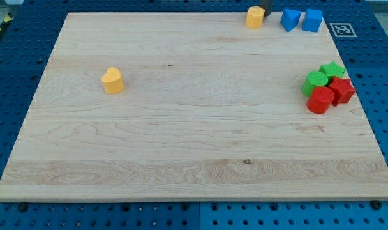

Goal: Slide the yellow hexagon closer to the blue triangle

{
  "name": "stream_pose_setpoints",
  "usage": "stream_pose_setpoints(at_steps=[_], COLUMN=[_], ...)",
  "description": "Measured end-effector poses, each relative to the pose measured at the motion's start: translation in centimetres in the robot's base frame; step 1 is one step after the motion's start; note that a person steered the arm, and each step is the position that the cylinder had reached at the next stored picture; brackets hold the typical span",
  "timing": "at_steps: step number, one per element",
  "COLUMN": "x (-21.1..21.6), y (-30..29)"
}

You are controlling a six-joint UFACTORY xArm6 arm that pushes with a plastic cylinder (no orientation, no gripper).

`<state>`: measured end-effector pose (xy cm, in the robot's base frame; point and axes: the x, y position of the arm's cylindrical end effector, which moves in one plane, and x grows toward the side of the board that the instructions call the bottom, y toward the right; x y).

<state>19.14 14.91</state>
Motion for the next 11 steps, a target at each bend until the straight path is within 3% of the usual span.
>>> stream_pose_setpoints(at_steps=[3,7,11], x=[0.4,3.1,3.1], y=[-8.7,-8.6,-2.3])
